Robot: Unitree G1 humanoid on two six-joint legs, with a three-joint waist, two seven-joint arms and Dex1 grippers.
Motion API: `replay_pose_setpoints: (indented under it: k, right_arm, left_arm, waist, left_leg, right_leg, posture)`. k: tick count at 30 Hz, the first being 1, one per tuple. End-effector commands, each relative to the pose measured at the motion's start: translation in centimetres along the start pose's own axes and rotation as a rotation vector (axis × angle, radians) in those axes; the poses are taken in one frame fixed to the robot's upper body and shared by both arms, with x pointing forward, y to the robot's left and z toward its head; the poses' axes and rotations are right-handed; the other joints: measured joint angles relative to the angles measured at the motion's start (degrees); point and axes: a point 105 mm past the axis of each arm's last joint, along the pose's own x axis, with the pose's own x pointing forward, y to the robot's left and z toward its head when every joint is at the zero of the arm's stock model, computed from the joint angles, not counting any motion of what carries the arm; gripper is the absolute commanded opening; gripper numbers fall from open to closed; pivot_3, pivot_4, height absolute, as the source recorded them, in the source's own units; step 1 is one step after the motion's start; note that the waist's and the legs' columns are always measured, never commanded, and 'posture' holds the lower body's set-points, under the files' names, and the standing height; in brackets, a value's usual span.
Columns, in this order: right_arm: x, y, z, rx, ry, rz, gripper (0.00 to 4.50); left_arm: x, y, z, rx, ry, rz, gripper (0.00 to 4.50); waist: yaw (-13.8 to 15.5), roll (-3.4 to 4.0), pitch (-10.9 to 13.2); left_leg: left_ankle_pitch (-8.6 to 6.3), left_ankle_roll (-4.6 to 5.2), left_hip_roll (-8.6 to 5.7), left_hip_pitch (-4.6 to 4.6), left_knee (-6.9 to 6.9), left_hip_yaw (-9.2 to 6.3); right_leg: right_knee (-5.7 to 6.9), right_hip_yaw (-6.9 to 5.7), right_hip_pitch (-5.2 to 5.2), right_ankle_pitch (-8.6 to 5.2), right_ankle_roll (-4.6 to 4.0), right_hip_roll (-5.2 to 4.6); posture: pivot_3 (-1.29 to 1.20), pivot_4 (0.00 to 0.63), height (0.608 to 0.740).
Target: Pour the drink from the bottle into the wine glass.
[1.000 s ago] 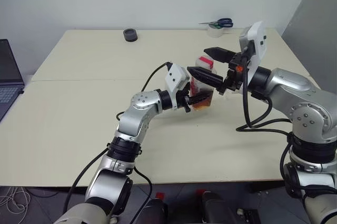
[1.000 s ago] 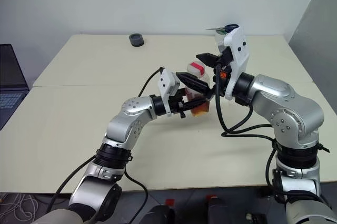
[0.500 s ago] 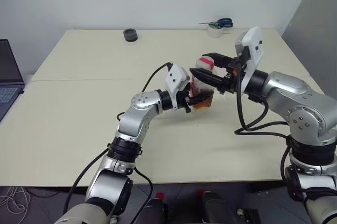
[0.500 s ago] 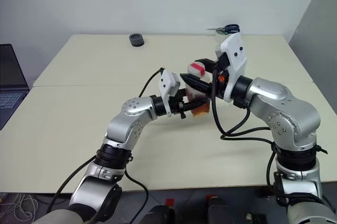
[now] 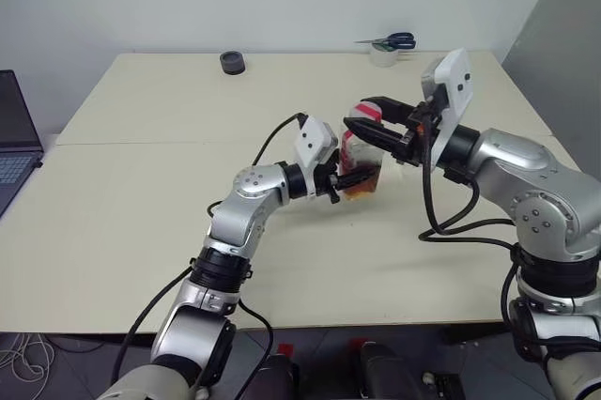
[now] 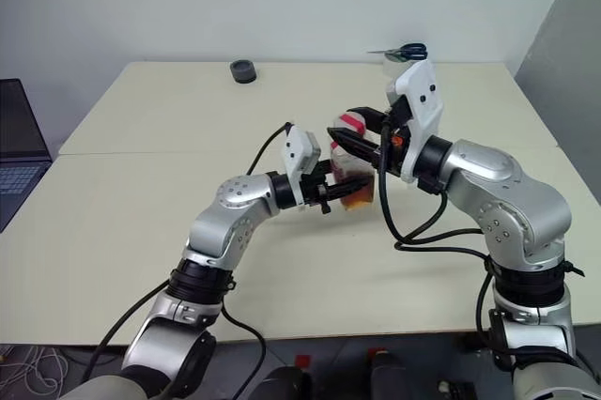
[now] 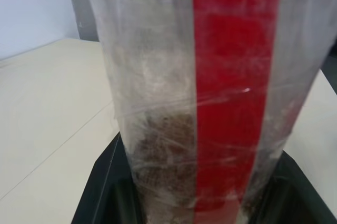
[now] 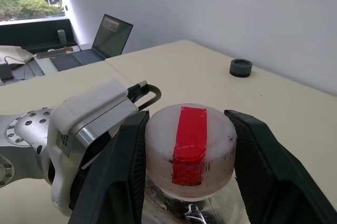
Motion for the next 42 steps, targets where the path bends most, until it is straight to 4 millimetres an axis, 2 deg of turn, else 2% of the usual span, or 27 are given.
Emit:
replay_pose_setpoints:
  k: [1, 5, 10, 13, 15, 17, 21, 25, 29, 33, 37, 42]
  right_arm:
    - [0.5, 2.4, 3.9, -0.044, -0.113, 0.213, 1.92]
    - [1.0, 4.2, 5.6, -0.022, -0.131, 0.409, 1.92]
    - [1.2, 4.6, 6.9, 0.011, -0.16, 0.492, 1.92]
    - [1.2, 4.9, 7.3, 0.022, -0.168, 0.52, 1.92]
    - [1.0, 4.8, 7.5, 0.032, -0.175, 0.521, 2.64]
    - [0.8, 4.6, 7.5, 0.036, -0.174, 0.513, 3.16]
    - [0.1, 3.4, 6.9, 0.021, -0.155, 0.43, 4.44]
    - [-1.2, 2.6, 6.7, 0.012, -0.147, 0.331, 4.44]
    - [-2.1, 3.0, 5.7, -0.031, -0.104, 0.246, 4.44]
    - [-1.9, 3.8, 4.7, -0.078, -0.086, 0.211, 4.44]
    - [-1.3, 4.1, 4.1, -0.095, -0.076, 0.179, 4.44]
    - [-0.7, 3.7, 4.3, -0.104, -0.101, 0.129, 4.44]
  left_arm:
    - [-0.6, -2.8, 2.8, 0.07, -0.057, -0.192, 1.79]
    - [-2.7, -4.2, 4.1, 0.11, -0.034, -0.329, 1.79]
    - [-4.1, -5.3, 6.1, 0.104, -0.045, -0.392, 1.79]
    - [-4.4, -5.7, 6.7, 0.089, -0.052, -0.403, 1.79]
    - [-4.7, -5.9, 6.6, 0.084, -0.05, -0.401, 1.79]
    - [-4.7, -5.9, 6.5, 0.079, -0.043, -0.391, 1.79]
    - [-4.4, -5.3, 6.1, 0.078, -0.041, -0.331, 1.79]
    - [-4.4, -4.8, 5.9, 0.062, -0.044, -0.28, 1.79]
    - [-4.2, -4.1, 5.4, 0.04, -0.047, -0.218, 1.79]
    - [-3.8, -3.8, 4.6, 0.041, -0.038, -0.192, 1.79]
    - [-3.1, -3.1, 4.7, 0.036, -0.054, -0.166, 1.79]
    - [-2.5, -2.9, 4.9, 0.044, -0.069, -0.163, 1.79]
  waist:
    - [-0.11, 0.05, 0.03]
    - [-0.03, 0.08, 0.04]
    - [0.14, 0.08, 0.07]
    - [0.18, 0.08, 0.07]
    - [0.11, 0.08, 0.08]
    - [0.09, 0.1, 0.08]
    - [0.14, 0.09, 0.08]
    - [0.17, 0.09, 0.08]
    - [0.23, 0.09, 0.08]
    - [0.15, 0.09, 0.08]
    - [0.18, 0.09, 0.08]
    - [0.18, 0.09, 0.08]
  left_leg:
    - [0.0, 0.0, 0.02, 0.01, -0.02, -0.01]
    - [0.0, 0.0, 0.07, 0.03, -0.05, -0.04]
    - [-0.01, 0.02, 0.03, 0.04, 0.01, -0.07]
    - [-0.01, 0.02, 0.03, 0.02, 0.02, -0.11]
    - [-0.01, 0.02, 0.03, 0.03, 0.01, -0.1]
    - [-0.01, 0.02, 0.04, 0.03, -0.01, -0.1]
    - [-0.01, 0.02, 0.02, 0.03, 0.01, -0.1]
    - [-0.01, 0.02, 0.03, 0.03, 0.0, -0.1]
    - [-0.02, 0.02, 0.04, 0.01, 0.0, -0.09]
    - [-0.01, 0.03, 0.05, 0.02, -0.01, -0.08]
    - [-0.01, 0.02, 0.05, 0.03, 0.0, -0.08]
    - [-0.01, 0.02, 0.04, 0.03, 0.01, -0.08]
  right_leg:
    - [0.0, -0.01, 0.0, 0.0, 0.0, 0.03]
    - [-0.02, -0.04, 0.01, 0.0, -0.01, 0.09]
    - [-0.06, -0.06, 0.09, 0.0, -0.01, 0.05]
    - [-0.08, -0.06, 0.1, 0.0, -0.01, 0.04]
    - [-0.08, -0.06, 0.09, 0.0, 0.0, 0.04]
    - [-0.07, -0.04, 0.08, 0.0, -0.01, 0.03]
    - [-0.06, -0.03, 0.09, 0.0, -0.01, 0.01]
    - [-0.07, -0.02, 0.1, 0.0, -0.01, 0.01]
    - [-0.06, 0.03, 0.08, 0.0, -0.01, 0.0]
    - [-0.05, 0.02, 0.09, -0.01, 0.0, 0.01]
    - [-0.05, 0.0, 0.1, 0.0, 0.0, 0.01]
    - [-0.05, -0.02, 0.1, -0.01, 0.0, 0.01]
  posture:
    - [0.0, 0.15, 0.74]
    - [0.0, 0.15, 0.74]
    - [0.0, 0.15, 0.74]
    - [0.0, 0.15, 0.74]
    - [0.0, 0.15, 0.74]
    - [0.0, 0.15, 0.74]
    - [0.0, 0.15, 0.74]
    - [0.0, 0.15, 0.74]
    - [0.0, 0.15, 0.74]
    - [0.0, 0.15, 0.74]
    - [0.0, 0.15, 0.74]
    - [0.0, 0.15, 0.74]
